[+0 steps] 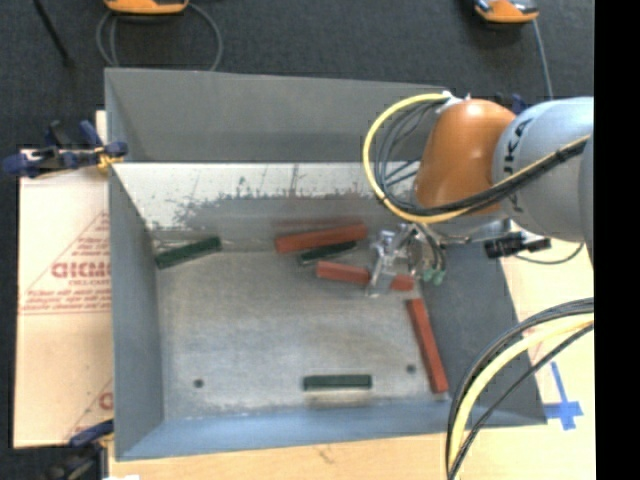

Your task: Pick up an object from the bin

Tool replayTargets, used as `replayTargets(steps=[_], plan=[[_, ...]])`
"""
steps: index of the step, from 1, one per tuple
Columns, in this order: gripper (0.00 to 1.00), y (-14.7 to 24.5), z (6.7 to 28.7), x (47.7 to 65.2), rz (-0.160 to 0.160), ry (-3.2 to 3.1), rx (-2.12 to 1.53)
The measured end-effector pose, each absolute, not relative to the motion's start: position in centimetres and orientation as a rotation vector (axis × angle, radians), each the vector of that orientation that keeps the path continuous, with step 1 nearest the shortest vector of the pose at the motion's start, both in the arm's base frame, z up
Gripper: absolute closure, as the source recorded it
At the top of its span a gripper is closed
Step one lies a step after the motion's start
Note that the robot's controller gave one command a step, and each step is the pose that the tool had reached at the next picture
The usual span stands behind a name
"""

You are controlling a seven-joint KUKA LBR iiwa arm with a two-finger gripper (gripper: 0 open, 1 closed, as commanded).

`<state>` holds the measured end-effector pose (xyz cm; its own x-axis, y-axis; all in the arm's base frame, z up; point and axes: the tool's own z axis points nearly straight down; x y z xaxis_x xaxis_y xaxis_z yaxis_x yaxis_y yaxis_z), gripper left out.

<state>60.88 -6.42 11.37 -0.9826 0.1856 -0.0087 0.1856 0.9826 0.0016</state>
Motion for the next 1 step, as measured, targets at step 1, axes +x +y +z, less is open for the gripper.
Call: replayTargets(steps=[1], plan=[[1.00,-6.50,15.27,61.07,0.001,3.120,0.293]])
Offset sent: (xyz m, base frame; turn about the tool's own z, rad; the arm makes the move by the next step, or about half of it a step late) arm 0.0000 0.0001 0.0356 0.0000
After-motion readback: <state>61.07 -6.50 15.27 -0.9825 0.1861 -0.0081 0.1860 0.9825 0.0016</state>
